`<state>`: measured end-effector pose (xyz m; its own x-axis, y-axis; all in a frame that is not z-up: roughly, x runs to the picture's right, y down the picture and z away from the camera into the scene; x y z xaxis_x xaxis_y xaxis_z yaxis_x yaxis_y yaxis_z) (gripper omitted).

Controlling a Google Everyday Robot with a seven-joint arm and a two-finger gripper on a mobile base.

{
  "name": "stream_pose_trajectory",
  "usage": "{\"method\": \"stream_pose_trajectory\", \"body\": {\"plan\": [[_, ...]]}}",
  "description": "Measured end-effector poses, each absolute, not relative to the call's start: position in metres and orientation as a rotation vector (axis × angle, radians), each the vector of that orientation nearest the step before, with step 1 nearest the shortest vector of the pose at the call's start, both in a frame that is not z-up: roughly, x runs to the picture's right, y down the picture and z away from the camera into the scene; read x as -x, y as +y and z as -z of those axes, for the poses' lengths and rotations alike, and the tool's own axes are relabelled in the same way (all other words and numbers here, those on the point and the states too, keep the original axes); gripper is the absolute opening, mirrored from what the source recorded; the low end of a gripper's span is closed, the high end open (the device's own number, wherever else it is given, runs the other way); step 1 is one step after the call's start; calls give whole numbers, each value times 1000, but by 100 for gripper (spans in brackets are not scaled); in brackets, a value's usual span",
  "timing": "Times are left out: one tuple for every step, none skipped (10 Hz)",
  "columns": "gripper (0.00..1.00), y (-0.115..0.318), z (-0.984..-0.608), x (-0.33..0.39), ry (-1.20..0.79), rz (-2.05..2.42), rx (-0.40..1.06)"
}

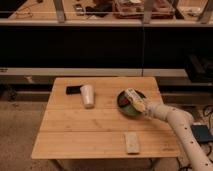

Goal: Place the bottle in the ceramic bowl

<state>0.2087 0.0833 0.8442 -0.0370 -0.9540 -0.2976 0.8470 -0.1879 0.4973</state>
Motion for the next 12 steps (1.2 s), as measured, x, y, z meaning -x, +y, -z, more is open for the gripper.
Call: {"method": "stream_pose_trajectory", "body": {"plan": [[33,83,-844,-209,-211,1634,-663],[33,83,-844,-209,-211,1634,-663],[33,83,-844,-209,-210,1634,-663],[33,83,-844,-210,-209,1634,-663],[33,83,-844,-210,-210,1634,-663],[33,83,-844,-210,-210,1634,-663],[33,83,-844,-210,-209,1634,-663],[33,83,-844,-210,-209,1634,-663],[33,83,-844,-210,-209,1634,-663],[33,83,-844,-210,-209,1633,-663],[33,83,-844,-210,-209,1633,-663],[33,80,-841,-210,-208,1634,-664]]}}
